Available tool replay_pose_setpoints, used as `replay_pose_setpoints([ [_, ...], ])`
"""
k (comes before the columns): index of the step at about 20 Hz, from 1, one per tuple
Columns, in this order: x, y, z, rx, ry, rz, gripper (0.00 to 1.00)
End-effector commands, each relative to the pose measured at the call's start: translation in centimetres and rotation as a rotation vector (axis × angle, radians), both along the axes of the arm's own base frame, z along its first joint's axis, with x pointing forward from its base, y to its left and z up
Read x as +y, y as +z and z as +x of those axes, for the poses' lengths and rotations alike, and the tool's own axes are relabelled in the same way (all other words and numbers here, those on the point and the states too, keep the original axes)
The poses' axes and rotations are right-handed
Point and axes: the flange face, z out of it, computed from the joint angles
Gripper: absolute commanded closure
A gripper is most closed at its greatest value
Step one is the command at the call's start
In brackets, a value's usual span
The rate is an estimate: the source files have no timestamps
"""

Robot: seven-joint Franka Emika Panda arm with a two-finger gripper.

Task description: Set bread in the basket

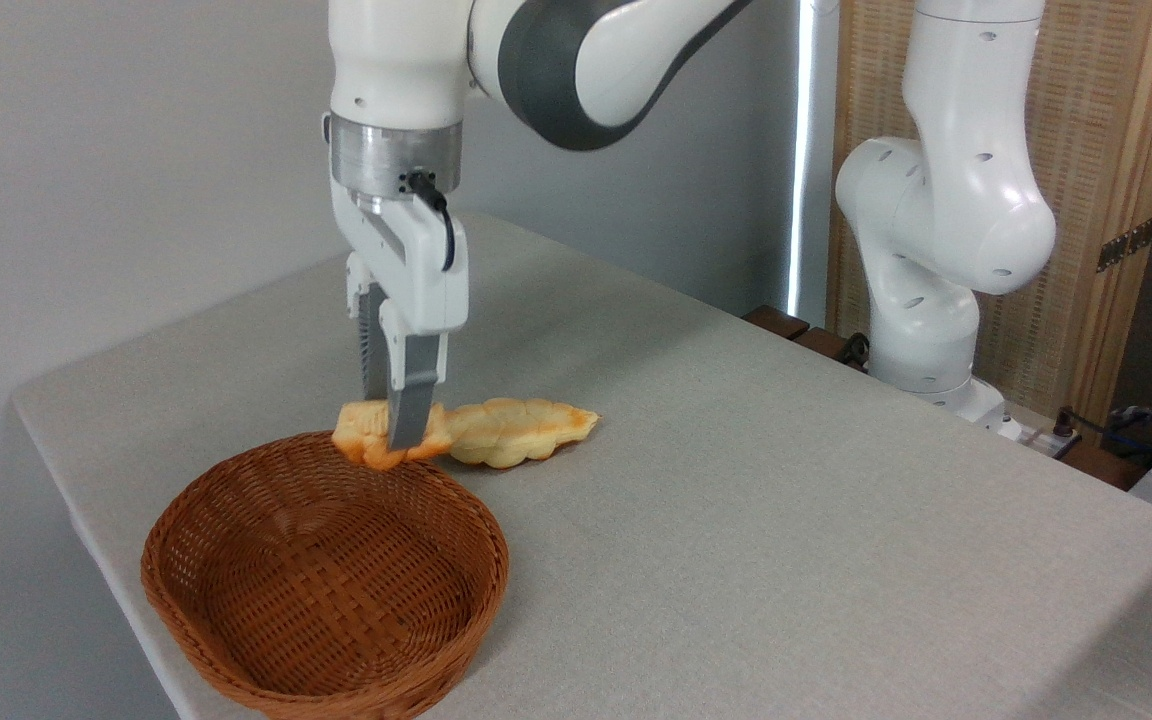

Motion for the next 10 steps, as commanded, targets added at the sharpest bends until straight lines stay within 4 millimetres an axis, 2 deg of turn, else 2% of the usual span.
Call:
replay_pose_setpoints([
  [1,1.6,-0.9,2.2,-0.075,0.053,-0.02,0.4],
  [2,1.6,-1.1,2.4,-0.083,0.054,-0.02,0.39],
  [4,1.6,-1.9,2.9,-0.09,0.053,-0.014,0.24],
  [5,1.6,-2.2,3.2,-0.096,0.053,-0.012,0.0],
  [10,1.6,-3.1,3.5,-0.087,0.058,-0.011,0.0],
])
